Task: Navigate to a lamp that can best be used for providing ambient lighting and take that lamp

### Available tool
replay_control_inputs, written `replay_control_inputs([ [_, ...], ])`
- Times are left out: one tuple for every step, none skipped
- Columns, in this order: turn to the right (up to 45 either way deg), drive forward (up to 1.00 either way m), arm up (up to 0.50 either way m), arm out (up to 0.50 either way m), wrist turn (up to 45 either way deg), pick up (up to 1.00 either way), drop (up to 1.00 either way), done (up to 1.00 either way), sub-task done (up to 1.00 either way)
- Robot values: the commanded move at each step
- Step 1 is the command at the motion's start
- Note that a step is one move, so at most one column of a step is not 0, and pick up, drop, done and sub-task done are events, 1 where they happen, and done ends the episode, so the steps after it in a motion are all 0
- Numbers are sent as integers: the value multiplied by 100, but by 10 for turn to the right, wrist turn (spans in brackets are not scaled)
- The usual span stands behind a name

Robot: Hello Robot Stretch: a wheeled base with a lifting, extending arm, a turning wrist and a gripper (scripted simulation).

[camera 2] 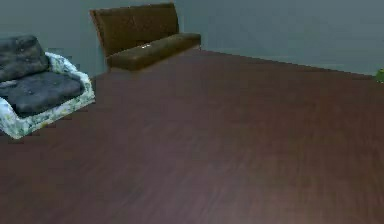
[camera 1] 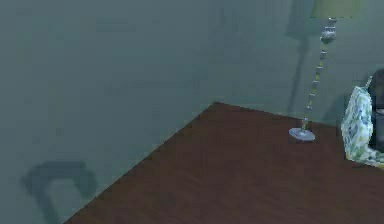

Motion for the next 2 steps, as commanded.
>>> replay_control_inputs([
  [450, 0, 0, 0, 0, 0, 0, 0, 0],
  [450, 0, 0, 0, 0, 0, 0, 0, 0],
])
